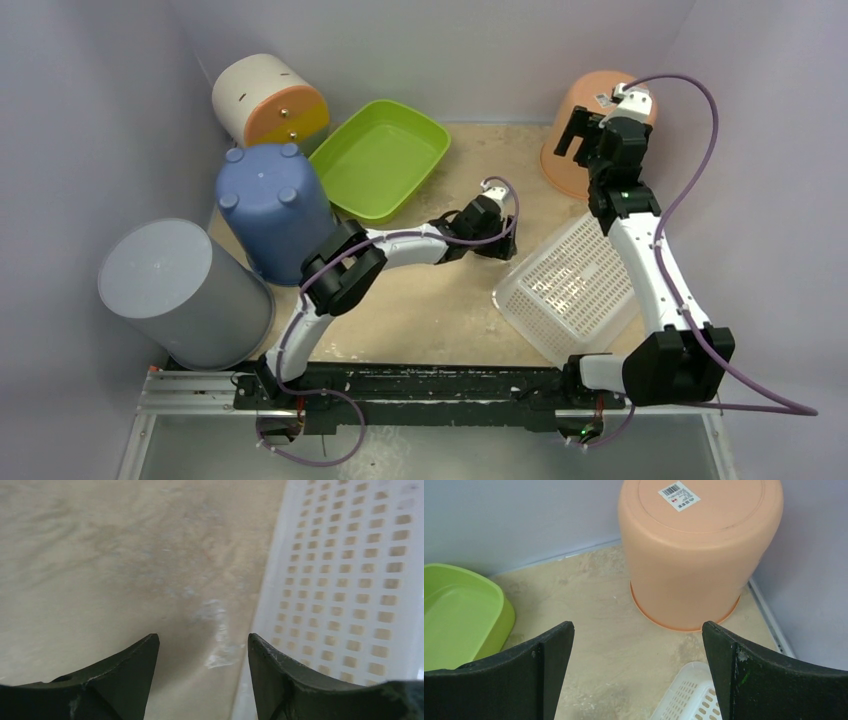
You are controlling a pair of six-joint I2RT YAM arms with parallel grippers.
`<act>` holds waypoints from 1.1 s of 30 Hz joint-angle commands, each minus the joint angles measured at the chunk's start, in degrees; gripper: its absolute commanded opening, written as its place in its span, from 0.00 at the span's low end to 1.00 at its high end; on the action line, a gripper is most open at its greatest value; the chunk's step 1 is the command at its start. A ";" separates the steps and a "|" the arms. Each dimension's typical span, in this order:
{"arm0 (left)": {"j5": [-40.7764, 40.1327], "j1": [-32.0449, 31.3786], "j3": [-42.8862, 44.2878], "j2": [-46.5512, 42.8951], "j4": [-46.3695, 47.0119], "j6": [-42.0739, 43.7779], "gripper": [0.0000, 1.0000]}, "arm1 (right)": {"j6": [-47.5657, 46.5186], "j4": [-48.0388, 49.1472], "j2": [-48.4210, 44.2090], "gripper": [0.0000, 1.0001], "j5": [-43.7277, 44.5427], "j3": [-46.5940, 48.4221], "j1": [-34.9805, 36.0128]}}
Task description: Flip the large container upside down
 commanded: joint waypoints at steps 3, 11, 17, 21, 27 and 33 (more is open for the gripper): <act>-21.26 3.66 0.53 -10.29 -10.66 15.61 0.64 | -0.65 3.71 -2.82 1.00 -0.60 -0.42 -0.44; -19.03 11.70 0.89 -16.52 -15.07 31.42 0.67 | 0.54 5.24 -2.96 1.00 -4.10 -2.31 -0.44; -16.41 16.43 0.98 -16.47 -17.49 37.99 0.70 | 0.63 5.63 -1.29 1.00 -5.48 -2.82 -0.43; -13.35 17.77 1.30 -14.83 -18.99 39.17 0.70 | 0.46 5.92 -0.94 1.00 -5.14 -2.65 -0.43; -13.78 19.26 1.27 -13.08 -17.60 38.02 0.69 | 0.47 6.27 -0.43 1.00 -5.24 -2.80 -0.39; -16.95 20.00 1.02 -9.76 -16.89 37.81 0.66 | 0.31 6.33 -0.28 1.00 -5.22 -3.33 -0.42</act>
